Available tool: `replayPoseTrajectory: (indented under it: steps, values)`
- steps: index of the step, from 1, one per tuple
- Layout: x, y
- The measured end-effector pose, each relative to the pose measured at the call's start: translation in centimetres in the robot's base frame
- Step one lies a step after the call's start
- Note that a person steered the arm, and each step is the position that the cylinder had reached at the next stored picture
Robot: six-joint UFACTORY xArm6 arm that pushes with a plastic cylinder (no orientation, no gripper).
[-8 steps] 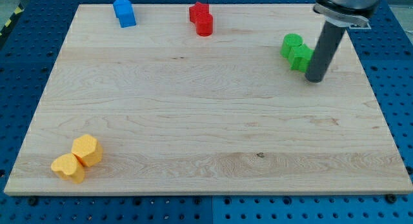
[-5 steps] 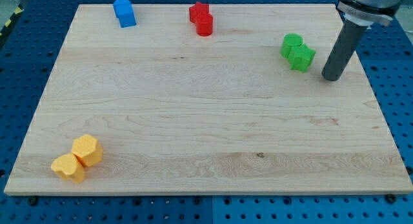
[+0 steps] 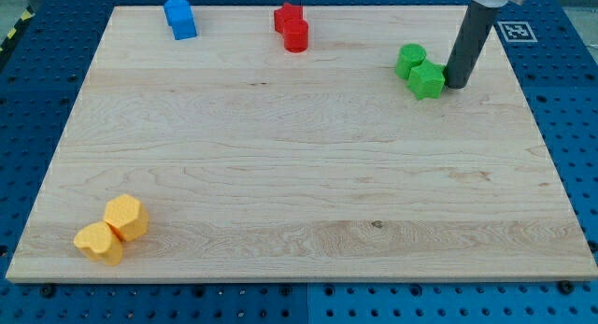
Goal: Separate the green blocks from each other
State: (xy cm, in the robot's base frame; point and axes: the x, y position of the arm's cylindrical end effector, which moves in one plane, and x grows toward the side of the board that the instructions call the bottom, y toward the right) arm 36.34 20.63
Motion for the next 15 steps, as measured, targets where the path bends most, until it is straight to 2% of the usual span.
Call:
replayPoseTrajectory:
  steps: [1, 3, 7, 9, 11, 15]
  values:
    - [1.7, 0.0]
    - [1.8, -0.7]
    - [-5.5, -7.2]
    - [-5.2, -3.7]
    - [-6.4, -3.8]
    - [-8.5, -11.5]
